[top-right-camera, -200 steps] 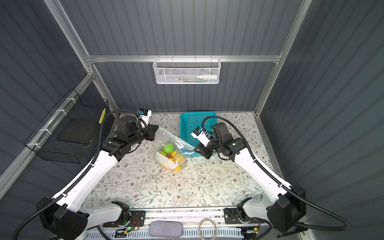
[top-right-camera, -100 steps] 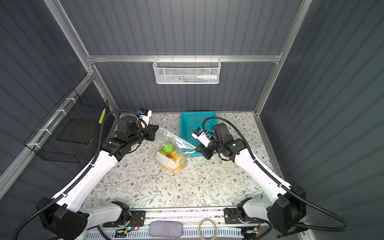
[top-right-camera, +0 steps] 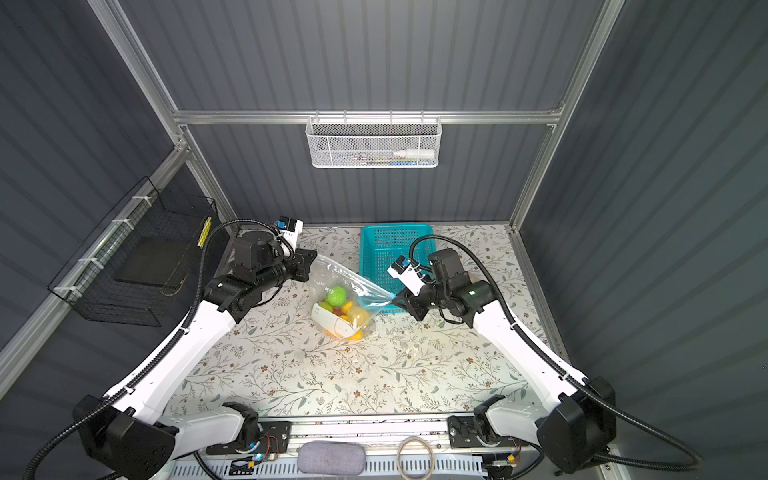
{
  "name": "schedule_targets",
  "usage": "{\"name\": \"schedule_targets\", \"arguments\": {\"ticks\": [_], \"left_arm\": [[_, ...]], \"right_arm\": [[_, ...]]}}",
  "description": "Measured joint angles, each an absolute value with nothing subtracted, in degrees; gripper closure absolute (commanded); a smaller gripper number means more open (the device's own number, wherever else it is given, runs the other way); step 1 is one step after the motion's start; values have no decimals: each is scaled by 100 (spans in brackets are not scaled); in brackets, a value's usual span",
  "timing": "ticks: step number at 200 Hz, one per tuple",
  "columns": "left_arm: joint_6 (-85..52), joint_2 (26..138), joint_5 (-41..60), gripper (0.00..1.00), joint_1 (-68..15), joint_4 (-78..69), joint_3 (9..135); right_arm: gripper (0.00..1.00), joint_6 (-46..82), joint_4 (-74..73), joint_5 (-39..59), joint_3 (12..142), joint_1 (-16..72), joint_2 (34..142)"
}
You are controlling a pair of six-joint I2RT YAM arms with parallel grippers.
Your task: Place the food in the zip-top bag and seal the zipper
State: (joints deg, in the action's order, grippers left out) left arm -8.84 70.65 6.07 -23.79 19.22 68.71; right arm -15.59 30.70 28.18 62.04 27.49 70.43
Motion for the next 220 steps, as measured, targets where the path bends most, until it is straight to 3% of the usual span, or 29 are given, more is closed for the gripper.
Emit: {"name": "schedule_targets", "arguments": {"ticks": [69, 132, 199, 220], "left_arm": [[-882, 7065, 777, 100, -2379, 1925, 6871], [-880, 7065, 773, 100, -2379, 1925, 6871], [-878, 7065, 773, 100, -2379, 1927, 6871], [-878, 7065, 773, 100, -2379, 1927, 6871]], "right_arm": [[79, -1546, 2877, 3070, 6300, 2746, 7190], [64, -1553, 2825, 3039, 6274, 2740, 7260], [81, -1551, 2775, 3004, 6224, 2676, 7260], [76, -1546, 2783, 3013, 6222, 2670, 7260]]}}
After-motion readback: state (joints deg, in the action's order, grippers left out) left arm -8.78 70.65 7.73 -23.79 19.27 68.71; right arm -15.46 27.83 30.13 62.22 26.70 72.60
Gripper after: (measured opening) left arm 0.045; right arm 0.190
